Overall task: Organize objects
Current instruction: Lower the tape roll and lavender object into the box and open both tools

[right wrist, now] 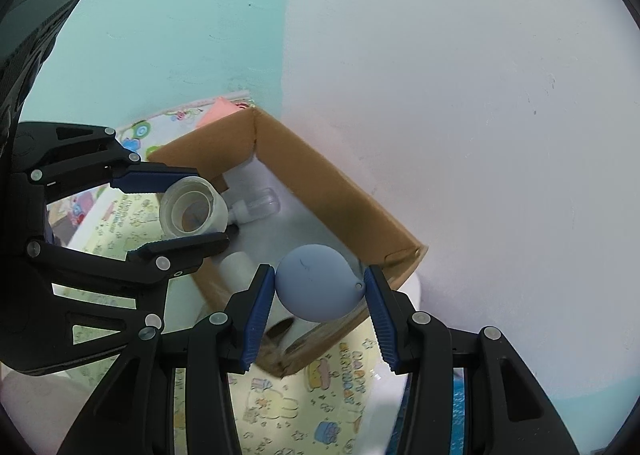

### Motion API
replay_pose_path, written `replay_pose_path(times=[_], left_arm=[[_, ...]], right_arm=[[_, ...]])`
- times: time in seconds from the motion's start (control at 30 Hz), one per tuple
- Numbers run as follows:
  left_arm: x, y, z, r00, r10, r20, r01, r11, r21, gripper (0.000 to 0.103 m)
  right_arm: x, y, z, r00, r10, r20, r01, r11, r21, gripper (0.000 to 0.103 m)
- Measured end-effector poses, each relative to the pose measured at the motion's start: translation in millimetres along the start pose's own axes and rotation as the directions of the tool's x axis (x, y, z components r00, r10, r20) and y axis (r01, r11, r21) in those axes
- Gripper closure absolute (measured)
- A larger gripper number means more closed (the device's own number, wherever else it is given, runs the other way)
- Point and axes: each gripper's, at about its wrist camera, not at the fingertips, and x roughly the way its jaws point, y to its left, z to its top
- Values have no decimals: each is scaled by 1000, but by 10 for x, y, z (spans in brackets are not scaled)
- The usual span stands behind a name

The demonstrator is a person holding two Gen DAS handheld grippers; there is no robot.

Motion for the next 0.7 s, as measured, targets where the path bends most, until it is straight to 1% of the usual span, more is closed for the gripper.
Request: replay_pose_path(times=[0.2,0.33,0.37,0.4,0.47,0.5,0.53,0.57,0.6,0.63,0.67,0.7], left_arm=[[130,80,15,1000,-5,-4,5,1000,-11,60],[188,81,11,1000,9,-4,-9,1000,10,60],[204,85,9,1000,9,-6,-8,1000,13,59],[219,97,8,1000,11,-12,-11,1000,9,56],[248,129,2,999,37,-32,-37,999,-3,37],[254,147,-3,998,47,-37,-47,999,-8,33],[251,169,-13,998,50,-40,-50,999,-13,31],[247,187,-22,998,49,-45,-49,999,-15,30],[239,198,-33,998,47,-45,-47,999,-13,29],[231,211,-40,998,51,-47,-52,999,-16,26],[213,210,-60,997,55,-48,-56,998,-20,23],[193,212,-74,998,53,-44,-54,998,-21,22]], right_arm=[[127,-28,75,1000,10,-4,-10,1000,-1,53],[191,-37,91,1000,16,2,-16,1000,-14,53],[188,-34,90,1000,18,6,-18,1000,-14,53],[202,-32,95,1000,22,5,-22,1000,-20,53],[250,-30,108,1000,25,-13,-25,999,-33,53],[272,-37,113,1000,20,-18,-20,999,-33,51],[275,-50,112,1000,16,-16,-16,999,-30,44],[266,-65,109,1000,12,-12,-13,1000,-28,39],[259,-78,108,1000,7,-7,-7,1000,-24,29],[245,-91,104,1000,7,-1,-7,1000,-22,21],[230,-94,99,1000,9,3,-9,1000,-22,19],[211,-97,90,1000,12,9,-12,1000,-23,17]])
